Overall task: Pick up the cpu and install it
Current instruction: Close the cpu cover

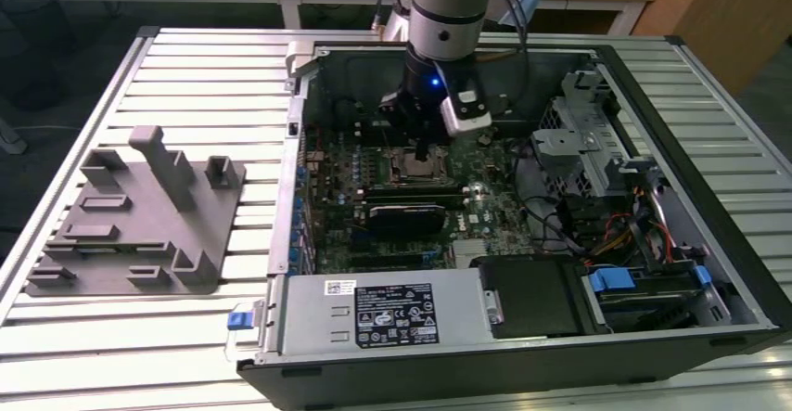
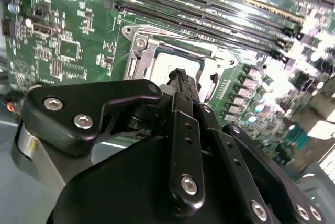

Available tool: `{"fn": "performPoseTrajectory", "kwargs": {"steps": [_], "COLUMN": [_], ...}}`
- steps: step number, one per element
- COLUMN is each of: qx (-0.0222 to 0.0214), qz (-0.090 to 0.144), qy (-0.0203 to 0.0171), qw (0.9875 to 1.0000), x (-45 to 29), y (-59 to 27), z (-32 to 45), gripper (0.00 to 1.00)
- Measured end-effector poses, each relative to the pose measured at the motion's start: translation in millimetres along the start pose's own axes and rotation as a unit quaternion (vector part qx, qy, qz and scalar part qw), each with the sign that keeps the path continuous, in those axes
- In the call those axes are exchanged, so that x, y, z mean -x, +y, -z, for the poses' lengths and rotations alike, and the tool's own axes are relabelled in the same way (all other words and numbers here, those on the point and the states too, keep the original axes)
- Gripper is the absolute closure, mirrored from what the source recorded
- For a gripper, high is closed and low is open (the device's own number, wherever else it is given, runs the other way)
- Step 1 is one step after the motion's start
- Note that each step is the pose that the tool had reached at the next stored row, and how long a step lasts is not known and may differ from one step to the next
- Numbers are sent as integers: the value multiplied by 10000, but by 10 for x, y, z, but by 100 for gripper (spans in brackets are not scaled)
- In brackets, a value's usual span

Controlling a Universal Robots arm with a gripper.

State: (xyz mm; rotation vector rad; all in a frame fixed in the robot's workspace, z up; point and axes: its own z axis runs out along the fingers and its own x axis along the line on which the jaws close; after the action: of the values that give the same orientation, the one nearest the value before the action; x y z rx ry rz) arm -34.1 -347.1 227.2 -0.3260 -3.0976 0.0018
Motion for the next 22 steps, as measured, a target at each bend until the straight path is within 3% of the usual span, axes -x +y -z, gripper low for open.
{"fn": "performPoseTrajectory", "kwargs": {"steps": [4, 10, 16, 17, 21, 22], "qx": [-10, -20, -21, -19, -1, 0], "qz": [360, 781, 809, 808, 808, 808], "qy": [-2, -3, -5, -16, -148, -165], "qw": [9993, 9969, 9967, 9967, 9966, 9966], "x": [0, 0, -1, -3, -16, -17], "y": [0, 0, 0, -1, -4, -5], "z": [-2, -4, -4, -6, -19, -23], "gripper": [89, 89, 89, 89, 89, 89]}}
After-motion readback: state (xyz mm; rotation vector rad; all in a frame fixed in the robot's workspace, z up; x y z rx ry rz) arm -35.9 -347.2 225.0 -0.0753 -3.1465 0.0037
